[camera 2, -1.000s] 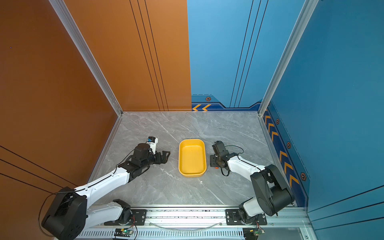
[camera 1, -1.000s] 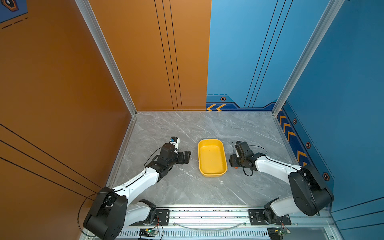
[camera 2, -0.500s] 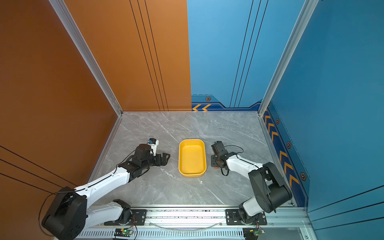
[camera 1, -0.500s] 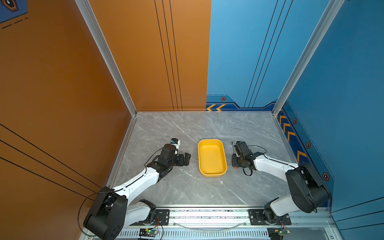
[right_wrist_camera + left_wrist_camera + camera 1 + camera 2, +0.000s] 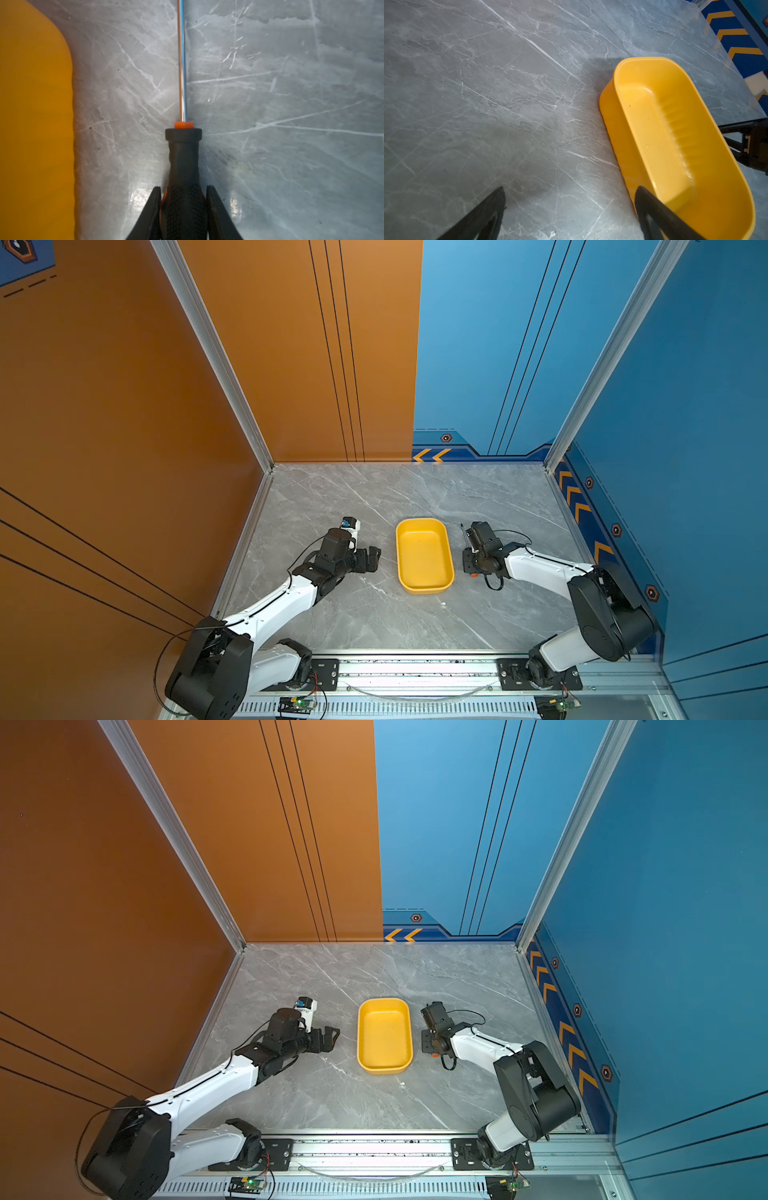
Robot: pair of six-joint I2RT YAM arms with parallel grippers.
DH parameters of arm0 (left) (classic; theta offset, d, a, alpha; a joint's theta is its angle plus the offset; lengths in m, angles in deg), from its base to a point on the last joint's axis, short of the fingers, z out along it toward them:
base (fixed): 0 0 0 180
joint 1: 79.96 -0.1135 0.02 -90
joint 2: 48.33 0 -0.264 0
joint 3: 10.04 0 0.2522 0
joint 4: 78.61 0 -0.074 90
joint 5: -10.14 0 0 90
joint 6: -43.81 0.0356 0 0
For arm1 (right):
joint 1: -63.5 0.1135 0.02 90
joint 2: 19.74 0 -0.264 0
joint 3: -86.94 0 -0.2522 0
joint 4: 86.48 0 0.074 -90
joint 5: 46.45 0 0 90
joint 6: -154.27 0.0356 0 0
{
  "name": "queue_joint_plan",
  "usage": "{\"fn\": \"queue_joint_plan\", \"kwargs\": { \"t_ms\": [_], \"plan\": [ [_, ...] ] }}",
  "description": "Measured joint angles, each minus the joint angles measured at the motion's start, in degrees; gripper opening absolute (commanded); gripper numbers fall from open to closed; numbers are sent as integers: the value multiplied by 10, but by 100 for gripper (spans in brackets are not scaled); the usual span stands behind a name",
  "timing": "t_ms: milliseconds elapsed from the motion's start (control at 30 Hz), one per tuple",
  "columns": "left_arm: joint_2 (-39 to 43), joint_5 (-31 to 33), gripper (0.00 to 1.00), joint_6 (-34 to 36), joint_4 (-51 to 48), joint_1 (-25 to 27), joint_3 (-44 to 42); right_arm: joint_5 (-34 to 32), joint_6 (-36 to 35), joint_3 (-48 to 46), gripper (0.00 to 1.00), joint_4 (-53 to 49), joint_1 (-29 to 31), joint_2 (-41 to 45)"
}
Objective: Put the screwdriver in the bin
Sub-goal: 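Close the right gripper on the black screwdriver handle, then lift the screwdriver with the right gripper and carry it over the bin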
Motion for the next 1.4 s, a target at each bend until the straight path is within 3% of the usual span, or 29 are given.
{"fn": "queue_joint_plan", "kwargs": {
  "t_ms": [300, 700, 933, 1400],
  "plan": [
    [-2, 0, 98, 1, -1, 0, 0, 0, 3, 2, 8, -18, 0, 16],
    [-17, 0, 98, 1, -1, 1, 3, 0, 38, 31, 7, -75, 3, 177],
    [-23, -5, 98, 1, 1, 2, 10, -15, 78, 72, 6, -88, 58, 232],
    [-25, -7, 98, 1, 2, 2, 11, -97, 121, 127, 6, -94, 180, 177]
  ]
}}
